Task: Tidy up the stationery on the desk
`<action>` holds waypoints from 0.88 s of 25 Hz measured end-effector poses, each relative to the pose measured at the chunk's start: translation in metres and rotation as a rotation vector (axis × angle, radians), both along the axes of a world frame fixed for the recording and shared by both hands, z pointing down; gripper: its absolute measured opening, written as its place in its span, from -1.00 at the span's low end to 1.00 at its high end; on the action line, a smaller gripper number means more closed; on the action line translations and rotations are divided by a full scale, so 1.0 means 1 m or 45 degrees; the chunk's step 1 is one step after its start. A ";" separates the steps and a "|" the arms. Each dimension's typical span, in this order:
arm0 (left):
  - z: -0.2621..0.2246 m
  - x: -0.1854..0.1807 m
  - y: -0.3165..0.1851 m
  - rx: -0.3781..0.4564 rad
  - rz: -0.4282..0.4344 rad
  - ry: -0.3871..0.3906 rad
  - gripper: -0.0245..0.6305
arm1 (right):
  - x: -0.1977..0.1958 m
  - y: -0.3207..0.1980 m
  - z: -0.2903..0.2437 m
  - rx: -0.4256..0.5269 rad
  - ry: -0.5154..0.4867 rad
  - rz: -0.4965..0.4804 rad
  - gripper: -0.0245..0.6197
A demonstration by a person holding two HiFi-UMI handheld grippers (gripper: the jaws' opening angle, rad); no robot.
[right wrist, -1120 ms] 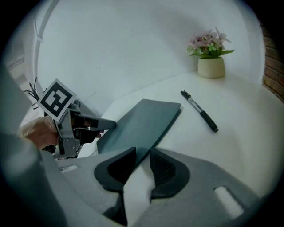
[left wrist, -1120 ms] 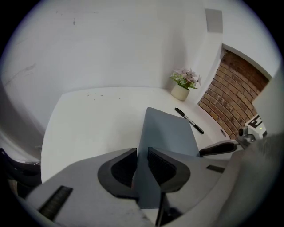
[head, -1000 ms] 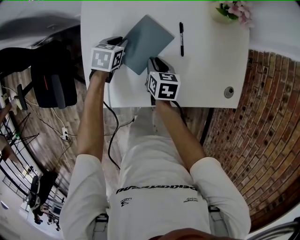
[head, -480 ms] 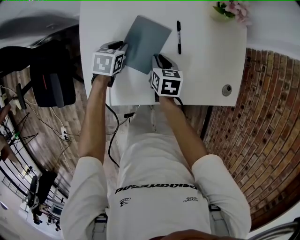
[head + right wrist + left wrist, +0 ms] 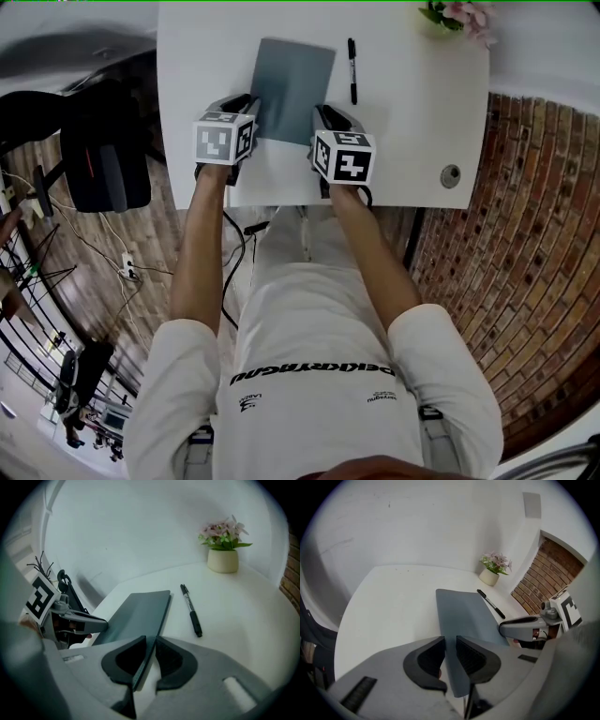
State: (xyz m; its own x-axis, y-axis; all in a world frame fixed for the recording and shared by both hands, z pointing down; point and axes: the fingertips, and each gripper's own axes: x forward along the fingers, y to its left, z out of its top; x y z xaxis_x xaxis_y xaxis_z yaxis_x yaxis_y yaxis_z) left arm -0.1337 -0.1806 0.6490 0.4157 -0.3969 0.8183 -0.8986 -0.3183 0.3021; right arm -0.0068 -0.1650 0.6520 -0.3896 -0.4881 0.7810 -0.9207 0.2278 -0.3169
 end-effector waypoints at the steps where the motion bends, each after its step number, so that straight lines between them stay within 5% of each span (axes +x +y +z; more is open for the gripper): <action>1: 0.000 0.002 0.002 -0.001 -0.002 0.002 -0.70 | 0.001 0.000 0.000 0.002 0.007 -0.011 -0.75; 22: -0.002 0.025 0.048 -0.022 -0.084 0.053 -0.70 | 0.027 0.018 -0.001 -0.014 0.049 -0.053 -0.75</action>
